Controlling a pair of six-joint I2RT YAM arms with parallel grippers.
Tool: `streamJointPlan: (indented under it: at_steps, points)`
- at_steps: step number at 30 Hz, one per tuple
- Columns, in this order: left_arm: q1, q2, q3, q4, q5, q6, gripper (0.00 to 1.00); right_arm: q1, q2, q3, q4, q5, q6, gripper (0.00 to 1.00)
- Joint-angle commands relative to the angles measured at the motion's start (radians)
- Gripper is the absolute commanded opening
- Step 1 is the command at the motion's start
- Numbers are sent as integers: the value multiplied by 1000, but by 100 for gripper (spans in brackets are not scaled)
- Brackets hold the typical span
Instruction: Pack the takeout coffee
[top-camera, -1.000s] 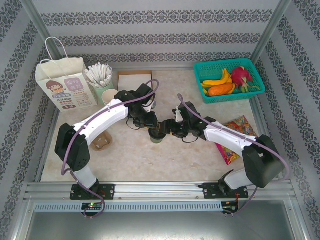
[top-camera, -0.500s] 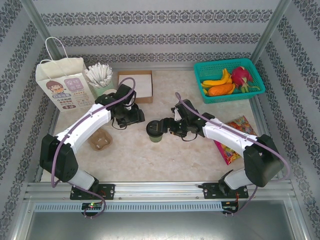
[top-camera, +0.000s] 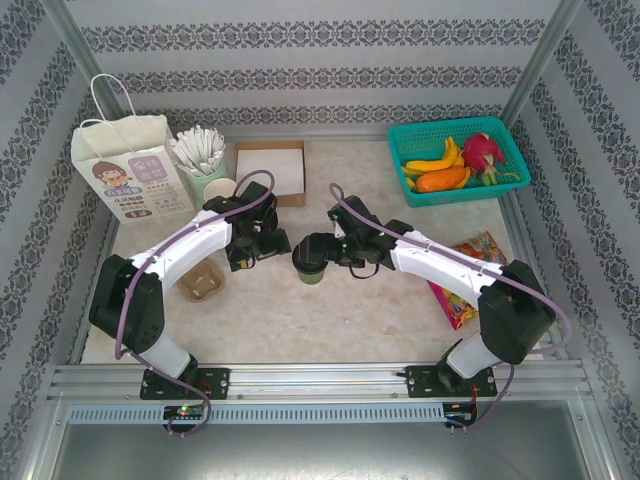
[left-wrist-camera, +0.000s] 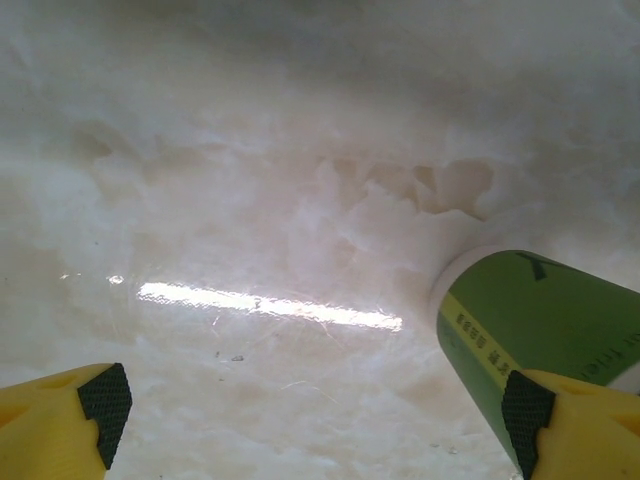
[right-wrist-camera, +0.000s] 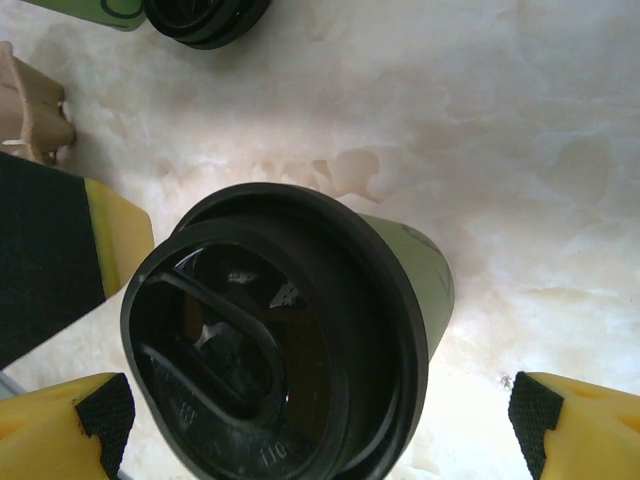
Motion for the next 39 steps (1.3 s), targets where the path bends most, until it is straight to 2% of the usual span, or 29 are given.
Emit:
streamJointPlan:
  at_steps: [1,11,18,27,33,39]
  points:
    - [-1,19,-15,19,-21,-22,97,18,24,49,-24,48,-21,98]
    - [-6,51,-13,28,-2,-10,98,41,77,97,-35,36,-30,98]
    - [-9,47,-12,25,-5,-8,98,59,119,117,-90,94,-24,98]
    - [-9,38,-18,32,-4,-7,98,59,167,84,-115,115,-21,86]
    - [-7,-49,-33,77,-29,14,98,53,154,88,-120,104,-41,81]
    - [-1,-184,-67,113,-136,8,100,-40,117,110,-130,104,-106,81]
